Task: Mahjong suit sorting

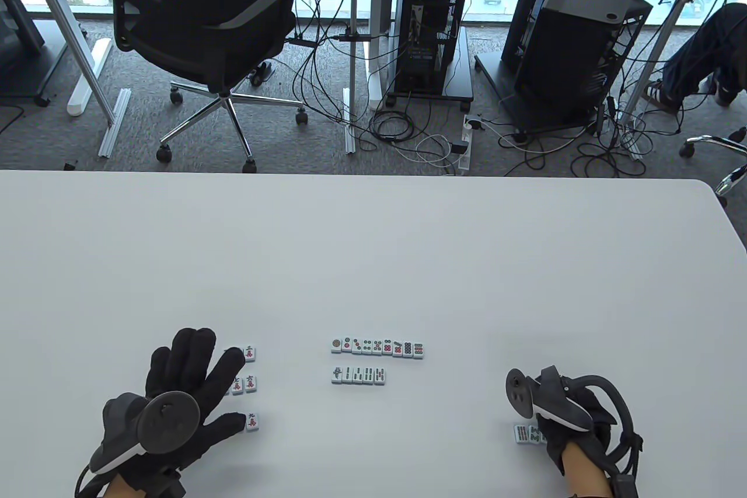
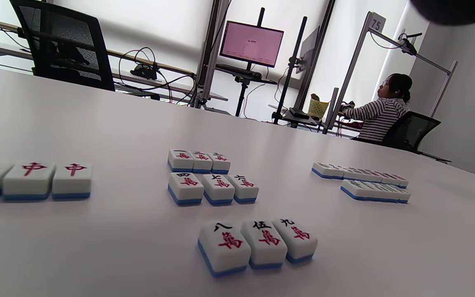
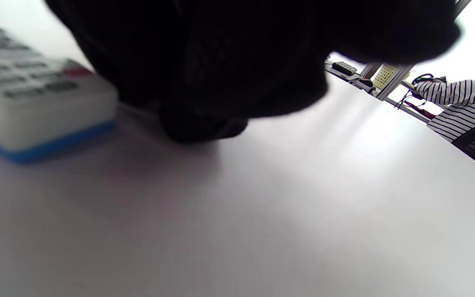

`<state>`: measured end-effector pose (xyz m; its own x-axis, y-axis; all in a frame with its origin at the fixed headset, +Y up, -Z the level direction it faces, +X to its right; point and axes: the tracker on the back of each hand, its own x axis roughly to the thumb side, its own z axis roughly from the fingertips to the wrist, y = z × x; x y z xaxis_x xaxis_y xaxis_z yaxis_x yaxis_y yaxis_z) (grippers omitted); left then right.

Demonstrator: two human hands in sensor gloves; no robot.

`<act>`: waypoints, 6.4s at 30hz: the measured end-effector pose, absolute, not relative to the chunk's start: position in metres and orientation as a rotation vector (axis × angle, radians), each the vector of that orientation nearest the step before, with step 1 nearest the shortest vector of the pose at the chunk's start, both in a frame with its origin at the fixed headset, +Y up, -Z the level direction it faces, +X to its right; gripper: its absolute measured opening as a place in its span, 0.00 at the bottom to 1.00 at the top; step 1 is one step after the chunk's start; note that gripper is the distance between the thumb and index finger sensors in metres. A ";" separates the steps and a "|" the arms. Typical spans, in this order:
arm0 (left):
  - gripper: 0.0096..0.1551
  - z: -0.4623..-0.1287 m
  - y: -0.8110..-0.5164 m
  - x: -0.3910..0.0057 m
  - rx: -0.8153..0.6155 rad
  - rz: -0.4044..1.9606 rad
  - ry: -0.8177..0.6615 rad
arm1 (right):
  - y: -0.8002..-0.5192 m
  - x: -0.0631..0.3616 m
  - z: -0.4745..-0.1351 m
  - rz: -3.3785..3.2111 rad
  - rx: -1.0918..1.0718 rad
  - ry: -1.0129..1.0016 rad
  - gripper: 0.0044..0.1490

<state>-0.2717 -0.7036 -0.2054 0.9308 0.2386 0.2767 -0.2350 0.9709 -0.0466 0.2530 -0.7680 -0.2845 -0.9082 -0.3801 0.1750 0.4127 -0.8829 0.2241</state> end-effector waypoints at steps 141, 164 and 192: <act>0.52 -0.202 -0.698 -0.273 0.019 0.242 -0.289 | -0.702 0.215 -0.262 -2.833 -0.291 -0.191 0.38; 0.52 -0.203 -0.701 -0.270 -0.009 0.229 -0.285 | -0.759 0.243 -0.234 -2.761 -0.203 -0.392 0.43; 0.52 -0.204 -0.699 -0.272 -0.012 0.242 -0.277 | -0.724 0.152 -0.282 -2.890 -0.453 -0.115 0.38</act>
